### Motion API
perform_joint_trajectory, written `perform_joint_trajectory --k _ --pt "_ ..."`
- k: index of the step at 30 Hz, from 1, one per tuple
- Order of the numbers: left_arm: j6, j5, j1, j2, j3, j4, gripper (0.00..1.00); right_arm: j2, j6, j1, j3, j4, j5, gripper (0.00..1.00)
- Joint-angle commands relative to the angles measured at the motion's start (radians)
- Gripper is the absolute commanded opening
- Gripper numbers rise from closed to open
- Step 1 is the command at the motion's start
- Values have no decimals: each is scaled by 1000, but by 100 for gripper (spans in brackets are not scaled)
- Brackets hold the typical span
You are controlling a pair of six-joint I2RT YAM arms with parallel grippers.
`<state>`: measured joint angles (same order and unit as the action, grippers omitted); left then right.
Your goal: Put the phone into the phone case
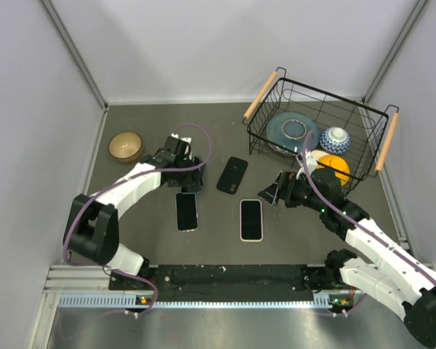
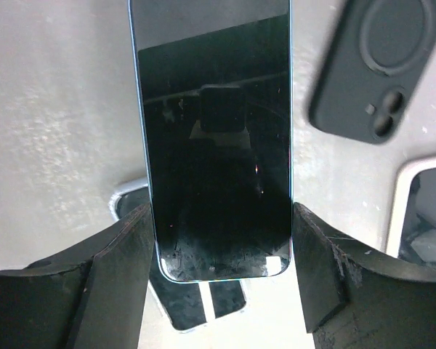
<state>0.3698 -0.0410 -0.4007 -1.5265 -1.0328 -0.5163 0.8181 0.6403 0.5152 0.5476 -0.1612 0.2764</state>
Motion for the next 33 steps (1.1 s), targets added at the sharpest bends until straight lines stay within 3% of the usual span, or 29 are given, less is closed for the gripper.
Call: perform_joint_trajectory --k 1,4,9,14,21,26,33 --pt "3 -86 -47 123 82 111 0 -17 -5 8 -24 52 10 87" --pt "0 -88 -121 182 129 114 0 -13 -8 9 -63 155 47 87" --pt "-54 -30 -356 290 192 133 0 67 -25 6 11 144 135 87" --pt "-60 -29 -487 377 264 189 0 203 -24 -53 77 114 314 83" --pt "-109 -62 -576 439 324 274 0 364 -39 -75 127 109 516 84" --pt "-132 -76 -606 453 336 315 0 452 -56 -75 146 89 558 82" --pt "-152 -126 -612 440 346 371 0 509 -47 -75 126 153 671 71"
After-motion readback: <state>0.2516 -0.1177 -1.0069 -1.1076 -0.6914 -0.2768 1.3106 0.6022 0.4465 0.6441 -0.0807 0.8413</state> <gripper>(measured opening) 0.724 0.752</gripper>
